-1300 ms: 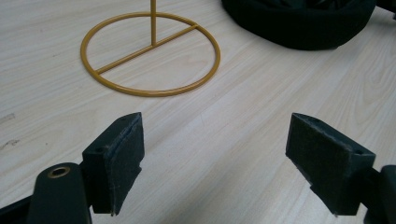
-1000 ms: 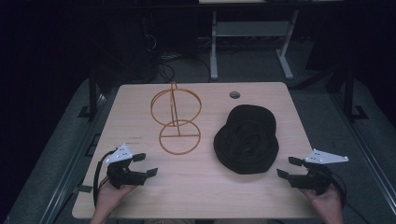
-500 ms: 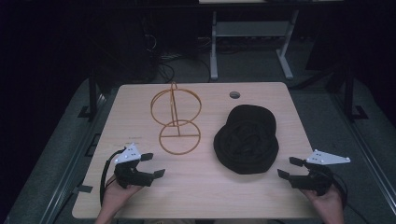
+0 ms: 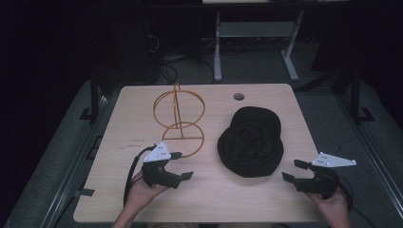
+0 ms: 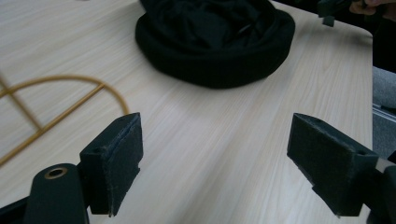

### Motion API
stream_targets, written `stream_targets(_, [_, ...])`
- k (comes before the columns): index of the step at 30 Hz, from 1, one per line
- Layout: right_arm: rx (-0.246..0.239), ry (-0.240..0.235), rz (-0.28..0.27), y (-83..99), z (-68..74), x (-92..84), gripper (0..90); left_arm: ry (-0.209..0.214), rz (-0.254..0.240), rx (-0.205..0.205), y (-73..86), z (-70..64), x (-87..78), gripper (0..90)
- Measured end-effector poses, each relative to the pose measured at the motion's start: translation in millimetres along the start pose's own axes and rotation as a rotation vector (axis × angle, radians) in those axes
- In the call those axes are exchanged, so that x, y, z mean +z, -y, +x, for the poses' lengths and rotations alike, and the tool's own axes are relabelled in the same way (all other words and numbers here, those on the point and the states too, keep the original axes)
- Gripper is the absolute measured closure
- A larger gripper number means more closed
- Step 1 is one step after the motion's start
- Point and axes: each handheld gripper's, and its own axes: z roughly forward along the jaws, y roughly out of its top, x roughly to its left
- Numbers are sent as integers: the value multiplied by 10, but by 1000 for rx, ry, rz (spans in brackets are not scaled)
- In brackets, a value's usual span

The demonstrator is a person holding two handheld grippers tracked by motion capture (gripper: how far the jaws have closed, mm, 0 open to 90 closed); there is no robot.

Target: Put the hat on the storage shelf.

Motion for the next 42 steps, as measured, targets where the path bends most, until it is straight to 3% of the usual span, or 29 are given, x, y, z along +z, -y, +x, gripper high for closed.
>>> stream_targets(13, [4, -7, 2, -11, 19, 12, 249, 106, 39, 65, -296, -178, 565, 185])
stream_targets(25, [6, -14, 1, -15, 13, 16, 248, 157, 73, 92, -450, -201, 999, 192])
stream_targets(37, [9, -19, -2, -16, 15, 7, 248, 195, 100, 163, -642, -307, 1315, 206])
stream_targets(42, [10, -21, -3, -16, 15, 7, 247, 209, 114, 165, -688, -302, 1386, 206])
